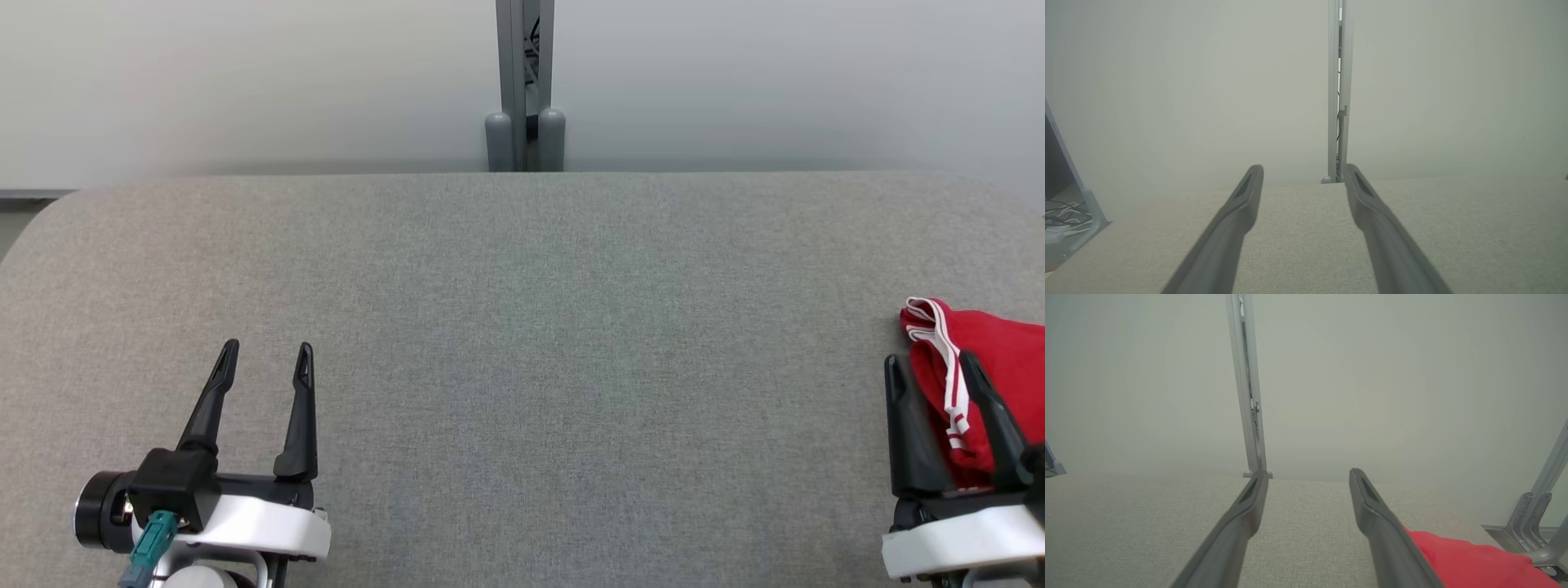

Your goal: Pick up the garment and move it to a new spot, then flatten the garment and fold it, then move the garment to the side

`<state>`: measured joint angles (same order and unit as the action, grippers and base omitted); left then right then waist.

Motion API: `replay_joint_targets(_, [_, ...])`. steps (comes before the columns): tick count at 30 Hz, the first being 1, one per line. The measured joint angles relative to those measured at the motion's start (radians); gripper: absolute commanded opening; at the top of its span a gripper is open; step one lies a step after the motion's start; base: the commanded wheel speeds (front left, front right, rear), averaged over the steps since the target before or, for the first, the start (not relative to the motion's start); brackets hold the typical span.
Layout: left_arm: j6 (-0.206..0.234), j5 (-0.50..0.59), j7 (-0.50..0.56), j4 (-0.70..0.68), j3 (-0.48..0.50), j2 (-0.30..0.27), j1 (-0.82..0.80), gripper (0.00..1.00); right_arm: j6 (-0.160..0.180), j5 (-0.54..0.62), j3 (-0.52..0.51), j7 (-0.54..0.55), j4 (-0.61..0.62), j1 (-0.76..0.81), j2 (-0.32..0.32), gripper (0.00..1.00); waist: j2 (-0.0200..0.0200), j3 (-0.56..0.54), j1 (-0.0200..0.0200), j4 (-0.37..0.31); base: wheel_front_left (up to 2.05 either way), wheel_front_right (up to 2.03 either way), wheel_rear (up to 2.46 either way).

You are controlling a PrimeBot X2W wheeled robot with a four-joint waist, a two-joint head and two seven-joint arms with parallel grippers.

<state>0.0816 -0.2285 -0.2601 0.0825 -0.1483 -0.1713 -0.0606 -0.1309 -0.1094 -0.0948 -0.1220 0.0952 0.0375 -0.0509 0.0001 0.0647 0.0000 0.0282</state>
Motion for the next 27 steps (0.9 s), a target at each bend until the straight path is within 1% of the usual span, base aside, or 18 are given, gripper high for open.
replay_joint_targets(4, [0.008,0.003,0.0,0.005,0.003,-0.001,0.015,1.0,0.0,-0.009,-0.006,0.004,-0.008,0.028,0.001,1.0,0.0,-0.025,0.0,-0.006,0.0,0.0,0.0])
replay_joint_targets(10, [0.008,0.002,0.0,0.012,0.003,-0.005,0.026,1.0,0.0,-0.026,-0.007,0.017,-0.018,0.057,0.001,1.0,0.0,-0.049,0.0,-0.02,0.0,0.0,0.0])
replay_joint_targets(27, [0.008,-0.01,0.015,0.024,-0.002,-0.028,0.036,1.0,0.0,-0.052,0.016,0.021,-0.034,0.068,0.002,1.0,0.0,-0.067,0.0,-0.018,0.0,0.0,0.0])
